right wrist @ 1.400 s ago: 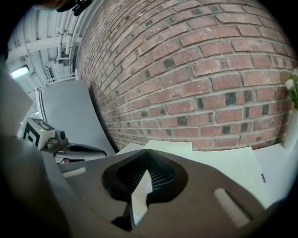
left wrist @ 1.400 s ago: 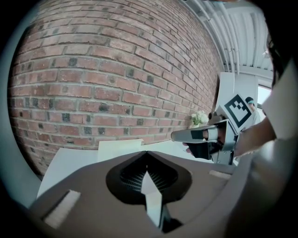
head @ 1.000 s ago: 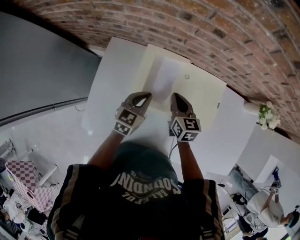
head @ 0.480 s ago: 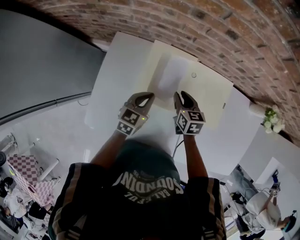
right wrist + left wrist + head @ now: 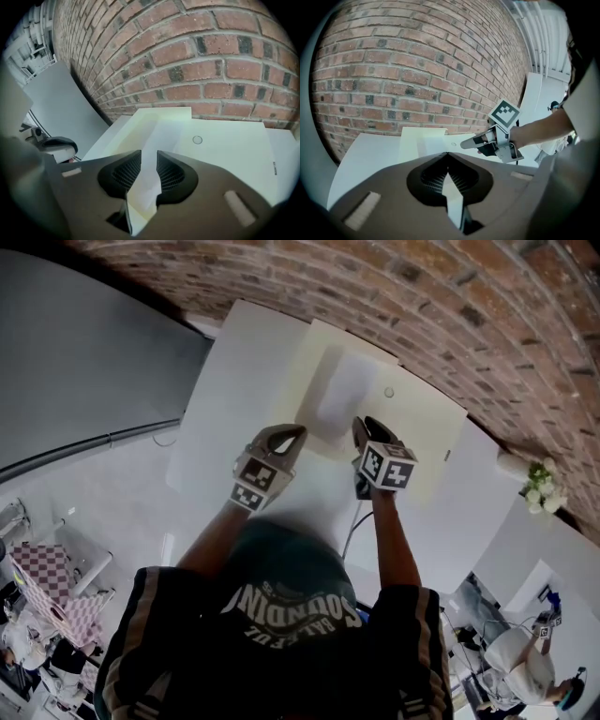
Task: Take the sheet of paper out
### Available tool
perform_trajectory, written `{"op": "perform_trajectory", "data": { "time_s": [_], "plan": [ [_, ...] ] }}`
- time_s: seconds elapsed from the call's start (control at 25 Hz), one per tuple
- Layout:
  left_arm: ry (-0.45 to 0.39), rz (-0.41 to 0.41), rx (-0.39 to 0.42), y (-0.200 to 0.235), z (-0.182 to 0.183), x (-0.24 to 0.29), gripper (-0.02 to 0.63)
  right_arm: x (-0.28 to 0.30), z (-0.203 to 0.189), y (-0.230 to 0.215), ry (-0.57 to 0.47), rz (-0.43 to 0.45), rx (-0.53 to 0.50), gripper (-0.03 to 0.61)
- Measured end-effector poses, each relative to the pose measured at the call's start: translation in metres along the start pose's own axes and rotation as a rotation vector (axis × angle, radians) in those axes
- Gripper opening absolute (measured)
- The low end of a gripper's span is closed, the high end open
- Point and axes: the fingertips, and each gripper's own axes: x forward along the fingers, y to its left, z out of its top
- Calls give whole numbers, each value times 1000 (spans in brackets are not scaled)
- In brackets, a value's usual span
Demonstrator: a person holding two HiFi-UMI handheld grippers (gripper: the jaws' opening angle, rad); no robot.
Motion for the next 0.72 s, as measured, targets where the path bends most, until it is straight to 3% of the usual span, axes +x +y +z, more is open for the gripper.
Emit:
{"op": "perform_trajectory", "data": {
  "time_s": [0.36,0.72],
  "plan": [
    [7,29,-16,9,-6,-10,11,30,-1,-18,86,1,19,98],
    [13,56,-36,17,-13,-20,11,59,-21,-38,192,-6,178,124]
  ]
}}
